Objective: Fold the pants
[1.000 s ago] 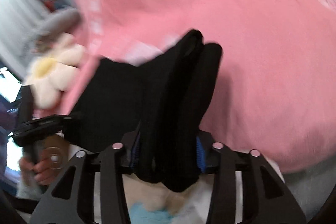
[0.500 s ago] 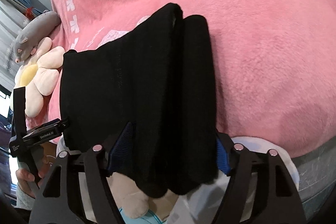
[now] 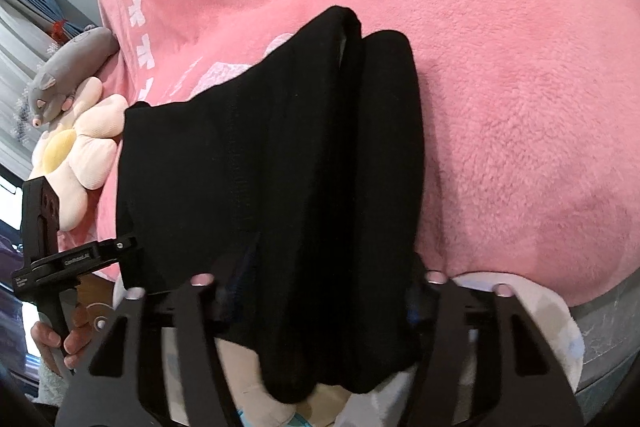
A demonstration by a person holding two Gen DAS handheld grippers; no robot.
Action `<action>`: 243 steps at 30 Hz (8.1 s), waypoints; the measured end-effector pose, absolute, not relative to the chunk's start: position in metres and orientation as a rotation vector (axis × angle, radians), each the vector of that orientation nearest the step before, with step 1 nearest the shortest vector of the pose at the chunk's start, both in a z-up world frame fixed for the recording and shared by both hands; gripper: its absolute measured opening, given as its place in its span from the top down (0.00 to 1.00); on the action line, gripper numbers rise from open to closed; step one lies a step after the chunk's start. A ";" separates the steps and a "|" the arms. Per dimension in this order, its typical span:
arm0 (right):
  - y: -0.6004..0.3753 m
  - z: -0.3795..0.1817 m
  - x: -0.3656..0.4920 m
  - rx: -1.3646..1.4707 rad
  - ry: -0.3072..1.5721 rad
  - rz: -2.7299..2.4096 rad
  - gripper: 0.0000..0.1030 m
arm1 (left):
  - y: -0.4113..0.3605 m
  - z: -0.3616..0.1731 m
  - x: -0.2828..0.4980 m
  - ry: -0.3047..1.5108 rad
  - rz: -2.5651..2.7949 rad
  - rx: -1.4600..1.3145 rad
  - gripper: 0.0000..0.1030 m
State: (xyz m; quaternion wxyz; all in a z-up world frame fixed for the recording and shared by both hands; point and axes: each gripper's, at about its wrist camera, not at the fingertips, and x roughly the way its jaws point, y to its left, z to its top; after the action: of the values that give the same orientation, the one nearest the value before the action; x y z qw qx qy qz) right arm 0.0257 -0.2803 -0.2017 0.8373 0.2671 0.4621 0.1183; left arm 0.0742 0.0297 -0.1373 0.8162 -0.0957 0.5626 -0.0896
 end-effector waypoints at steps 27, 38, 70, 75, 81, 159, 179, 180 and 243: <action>-0.286 -0.189 -0.005 0.608 0.994 0.301 0.63 | 0.053 -0.129 0.060 1.241 -0.303 -0.339 0.16; -0.284 -0.190 -0.002 0.578 0.995 0.280 0.62 | 0.003 -0.154 0.046 1.233 -0.235 -0.219 0.50; -0.260 -0.043 -0.089 0.498 0.713 0.478 0.65 | -0.005 0.021 -0.049 0.918 -0.268 -0.063 0.84; -0.265 0.010 -0.071 0.435 0.573 0.496 0.65 | -0.004 0.074 -0.044 0.762 -0.295 -0.066 0.84; -0.269 0.071 -0.026 0.354 0.404 0.517 0.65 | 0.000 0.135 -0.010 0.584 -0.328 -0.088 0.84; -0.260 -0.143 0.325 0.289 0.746 0.299 0.71 | -0.006 -0.062 0.382 0.906 0.003 -0.018 0.25; -0.250 -0.136 0.205 0.267 0.706 0.121 0.85 | -0.026 -0.053 0.278 0.887 -0.020 0.075 0.29; -0.249 -0.141 0.194 0.264 0.716 0.110 0.85 | -0.027 -0.053 0.270 0.883 -0.017 0.089 0.28; -0.228 -0.162 0.091 0.280 0.744 0.067 0.42 | -0.023 -0.095 0.138 0.916 0.012 0.073 0.20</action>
State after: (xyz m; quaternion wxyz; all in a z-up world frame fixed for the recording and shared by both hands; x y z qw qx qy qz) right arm 0.0908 -0.2278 -0.1619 0.9216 0.1362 0.3620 0.0328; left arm 0.1380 -0.0227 -0.0949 0.8962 0.0351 0.4421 0.0060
